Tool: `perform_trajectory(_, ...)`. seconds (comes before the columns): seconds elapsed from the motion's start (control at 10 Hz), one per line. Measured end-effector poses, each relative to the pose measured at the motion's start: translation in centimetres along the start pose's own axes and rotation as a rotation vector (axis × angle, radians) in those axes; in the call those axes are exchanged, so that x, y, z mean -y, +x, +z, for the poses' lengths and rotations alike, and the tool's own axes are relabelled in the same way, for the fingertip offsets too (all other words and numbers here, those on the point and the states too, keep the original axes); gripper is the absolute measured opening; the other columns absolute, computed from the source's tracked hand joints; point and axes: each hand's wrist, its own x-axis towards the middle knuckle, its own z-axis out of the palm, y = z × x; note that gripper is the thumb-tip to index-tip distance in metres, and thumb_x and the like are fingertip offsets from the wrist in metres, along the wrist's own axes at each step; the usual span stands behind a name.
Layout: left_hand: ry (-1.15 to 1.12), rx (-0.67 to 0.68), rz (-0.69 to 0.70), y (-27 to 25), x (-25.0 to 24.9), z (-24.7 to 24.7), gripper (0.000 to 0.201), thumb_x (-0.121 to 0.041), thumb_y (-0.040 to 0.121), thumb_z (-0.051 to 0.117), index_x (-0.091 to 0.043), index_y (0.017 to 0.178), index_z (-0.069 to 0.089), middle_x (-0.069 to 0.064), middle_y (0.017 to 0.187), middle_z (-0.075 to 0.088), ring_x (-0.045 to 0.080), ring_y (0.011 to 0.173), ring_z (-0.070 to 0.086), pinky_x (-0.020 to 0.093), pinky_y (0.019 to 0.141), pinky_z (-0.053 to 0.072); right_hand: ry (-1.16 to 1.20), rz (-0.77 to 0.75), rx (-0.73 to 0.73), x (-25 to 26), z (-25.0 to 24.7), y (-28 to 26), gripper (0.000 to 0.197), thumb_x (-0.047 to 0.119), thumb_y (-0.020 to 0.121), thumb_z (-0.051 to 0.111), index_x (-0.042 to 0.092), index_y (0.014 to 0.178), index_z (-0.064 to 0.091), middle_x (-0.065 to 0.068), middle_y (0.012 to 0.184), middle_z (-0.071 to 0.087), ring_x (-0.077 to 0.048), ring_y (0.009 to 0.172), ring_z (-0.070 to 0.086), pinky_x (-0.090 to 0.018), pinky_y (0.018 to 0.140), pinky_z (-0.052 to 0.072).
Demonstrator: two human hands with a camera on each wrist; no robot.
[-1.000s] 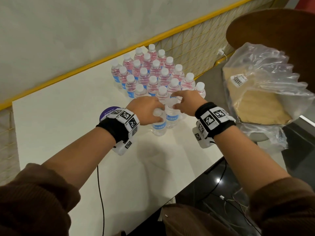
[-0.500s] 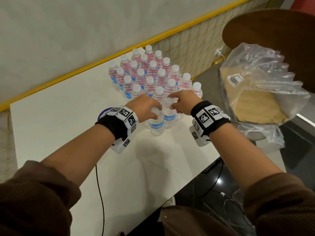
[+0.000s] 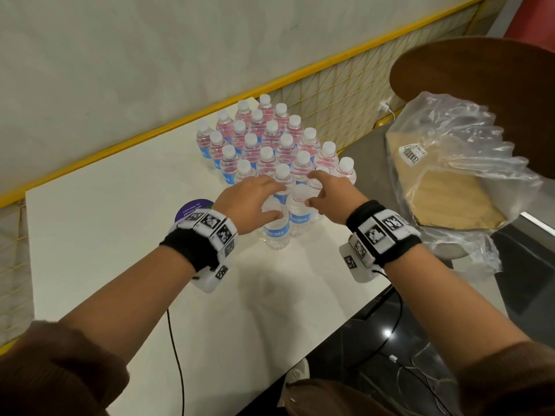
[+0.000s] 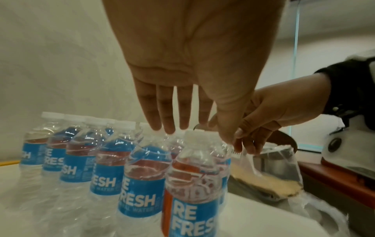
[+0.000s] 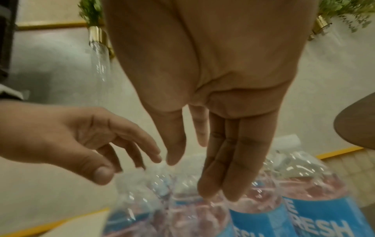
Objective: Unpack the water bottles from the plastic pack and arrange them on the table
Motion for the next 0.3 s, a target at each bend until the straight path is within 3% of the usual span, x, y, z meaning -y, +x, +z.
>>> perform_trajectory(0.1, -0.207, -0.190, 0.032, -4.0, 0.0, 0.2, 0.034, -0.039, 0.089, 0.050, -0.025, 0.118, 0.061, -0.010, 0.118, 0.061, 0.010, 0.105, 0.058, 0.034, 0.088, 0.050, 0.016, -0.041, 0.086, -0.2, -0.9, -3.8, 0.038, 0.023, 0.088, 0.063, 0.018, 0.124, 0.052, -0.005, 0.090, 0.067, -0.016, 0.078, 0.062, -0.024, 0.072, 0.045)
perform_trajectory(0.2, -0.310, 0.006, -0.023, -10.1, 0.4, 1.9, 0.034, -0.043, 0.082, 0.037, -0.028, 0.092, 0.066, -0.014, 0.089, 0.067, 0.002, 0.077, 0.058, 0.025, 0.077, 0.048, -0.115, -0.108, 0.352, -0.9, -1.0, -8.5, 0.020, 0.025, 0.088, 0.061, 0.019, 0.107, 0.063, 0.013, 0.073, 0.059, -0.004, 0.066, 0.053, -0.019, 0.073, 0.043)
perform_trajectory(0.3, -0.165, 0.395, -0.110, -18.1, 0.7, 5.9, 0.029, -0.048, 0.080, 0.034, -0.036, 0.083, 0.060, -0.009, 0.095, 0.067, 0.000, 0.075, 0.053, 0.018, 0.077, 0.041, -0.285, -0.098, 0.669, -3.0, 1.8, -13.9, 0.022, 0.021, 0.088, 0.052, 0.021, 0.104, 0.067, 0.006, 0.096, 0.067, -0.007, 0.087, 0.058, -0.021, 0.084, 0.045)
